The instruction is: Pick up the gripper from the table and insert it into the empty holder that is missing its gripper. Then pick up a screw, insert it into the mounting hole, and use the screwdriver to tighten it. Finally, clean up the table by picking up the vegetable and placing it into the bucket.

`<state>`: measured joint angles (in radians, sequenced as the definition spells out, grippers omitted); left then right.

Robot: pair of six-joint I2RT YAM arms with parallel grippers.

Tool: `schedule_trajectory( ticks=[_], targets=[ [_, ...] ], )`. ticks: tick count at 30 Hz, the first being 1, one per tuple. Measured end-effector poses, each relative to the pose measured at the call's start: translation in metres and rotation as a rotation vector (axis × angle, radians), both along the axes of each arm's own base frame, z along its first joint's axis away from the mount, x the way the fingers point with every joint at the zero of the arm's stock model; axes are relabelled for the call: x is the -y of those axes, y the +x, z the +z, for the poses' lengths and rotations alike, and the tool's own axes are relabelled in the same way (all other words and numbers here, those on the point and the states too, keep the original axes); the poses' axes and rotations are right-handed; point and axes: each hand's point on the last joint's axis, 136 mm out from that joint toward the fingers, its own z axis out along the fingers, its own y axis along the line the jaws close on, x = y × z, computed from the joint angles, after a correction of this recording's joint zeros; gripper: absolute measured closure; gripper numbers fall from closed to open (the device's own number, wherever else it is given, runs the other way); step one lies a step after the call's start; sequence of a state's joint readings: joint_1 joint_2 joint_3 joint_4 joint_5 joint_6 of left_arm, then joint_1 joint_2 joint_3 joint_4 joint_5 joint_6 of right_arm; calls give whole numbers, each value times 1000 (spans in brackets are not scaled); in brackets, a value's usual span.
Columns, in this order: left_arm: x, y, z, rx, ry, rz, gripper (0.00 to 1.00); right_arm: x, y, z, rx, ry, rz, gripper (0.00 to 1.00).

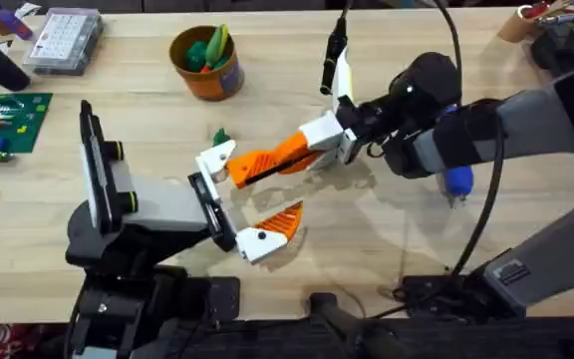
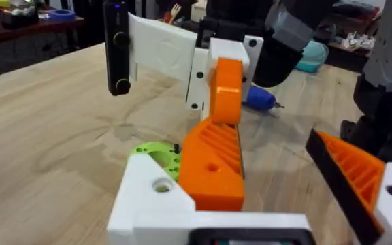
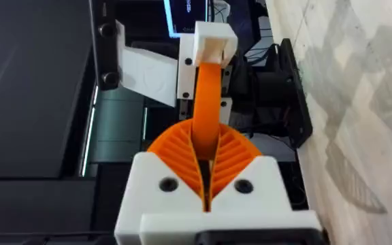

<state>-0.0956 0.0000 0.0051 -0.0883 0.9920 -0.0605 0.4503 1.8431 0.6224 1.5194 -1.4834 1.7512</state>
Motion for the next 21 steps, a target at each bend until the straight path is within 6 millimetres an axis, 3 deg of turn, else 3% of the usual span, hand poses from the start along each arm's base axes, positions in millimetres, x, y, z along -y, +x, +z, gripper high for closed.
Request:
schedule_trajectory(
  ticks=[21],
  targets=[
    [0, 0, 0, 1, 0, 1, 14, -7, 2, 1, -8, 7, -27, 983]
  ],
)
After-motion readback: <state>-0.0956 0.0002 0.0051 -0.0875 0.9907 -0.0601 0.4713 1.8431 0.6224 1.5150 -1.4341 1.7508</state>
